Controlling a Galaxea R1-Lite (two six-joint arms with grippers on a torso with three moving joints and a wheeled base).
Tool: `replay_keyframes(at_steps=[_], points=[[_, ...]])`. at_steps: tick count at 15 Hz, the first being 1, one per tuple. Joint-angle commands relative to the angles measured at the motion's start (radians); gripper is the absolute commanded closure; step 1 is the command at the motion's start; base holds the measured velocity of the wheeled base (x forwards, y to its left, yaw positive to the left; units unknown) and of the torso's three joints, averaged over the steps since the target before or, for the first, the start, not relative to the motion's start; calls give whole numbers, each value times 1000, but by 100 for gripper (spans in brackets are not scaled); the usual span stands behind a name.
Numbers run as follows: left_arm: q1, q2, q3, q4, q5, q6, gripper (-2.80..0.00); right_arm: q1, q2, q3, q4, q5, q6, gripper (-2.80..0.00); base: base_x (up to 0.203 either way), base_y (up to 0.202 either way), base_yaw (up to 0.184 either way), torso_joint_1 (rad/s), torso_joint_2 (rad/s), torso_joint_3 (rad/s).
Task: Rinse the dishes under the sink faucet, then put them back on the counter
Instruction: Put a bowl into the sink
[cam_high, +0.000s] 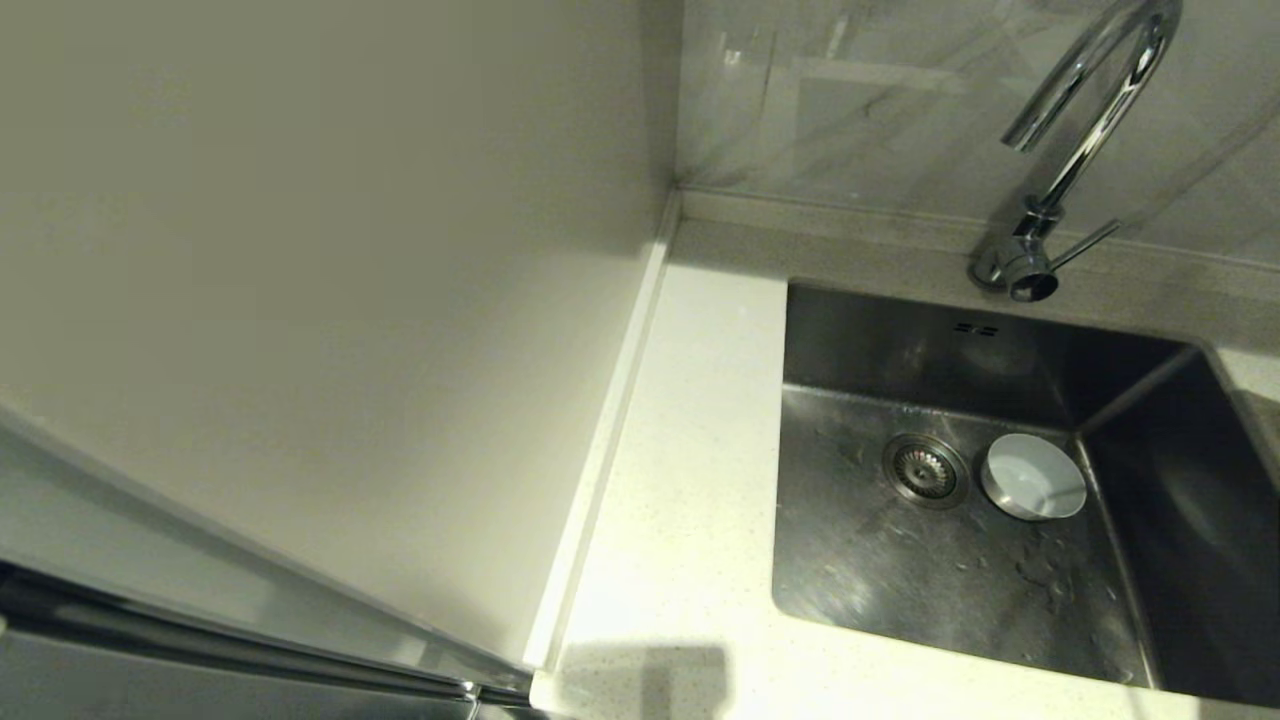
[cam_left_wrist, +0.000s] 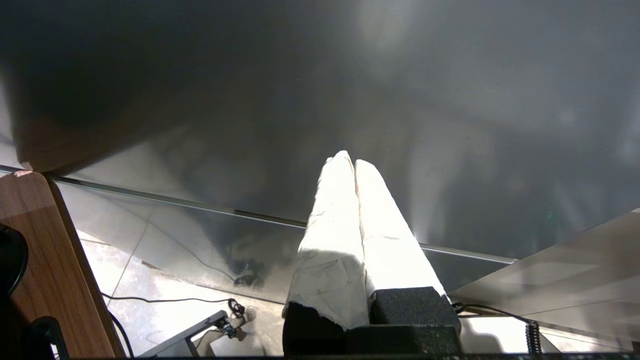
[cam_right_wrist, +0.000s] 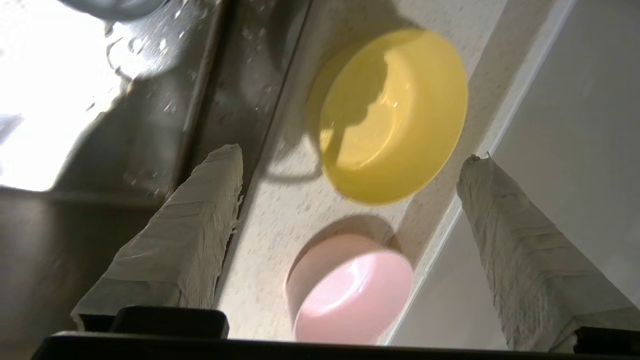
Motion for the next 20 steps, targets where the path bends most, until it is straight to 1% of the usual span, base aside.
replay_keyframes(at_steps=[1, 3, 4, 5, 6, 8, 9, 12, 15, 20], points=[[0, 0, 3, 0, 0, 0, 0, -5, 3, -118, 206, 2, -4, -280, 0, 0, 0, 0, 0, 0], [0, 0, 3, 0, 0, 0, 0, -5, 42, -251, 427, 2, 4, -280, 0, 0, 0, 0, 0, 0], [0, 0, 3, 0, 0, 0, 0, -3, 76, -277, 469, -14, 25, -280, 0, 0, 0, 0, 0, 0], [0, 0, 3, 0, 0, 0, 0, 3, 101, -287, 477, -41, 52, -280, 0, 0, 0, 0, 0, 0], [0, 0, 3, 0, 0, 0, 0, 7, 120, -294, 481, -49, 77, -280, 0, 0, 0, 0, 0, 0], [0, 0, 3, 0, 0, 0, 0, 27, 162, -299, 482, -52, 142, -280, 0, 0, 0, 0, 0, 0], [0, 0, 3, 0, 0, 0, 0, 31, 184, -300, 482, -51, 157, -280, 0, 0, 0, 0, 0, 0], [0, 0, 3, 0, 0, 0, 0, 39, 256, -317, 459, -42, 171, -280, 0, 0, 0, 0, 0, 0], [0, 0, 3, 0, 0, 0, 0, 40, 303, -328, 354, -41, 173, -280, 0, 0, 0, 0, 0, 0], [0, 0, 3, 0, 0, 0, 0, 40, 376, -341, 259, -40, 180, -280, 0, 0, 0, 0, 0, 0]])
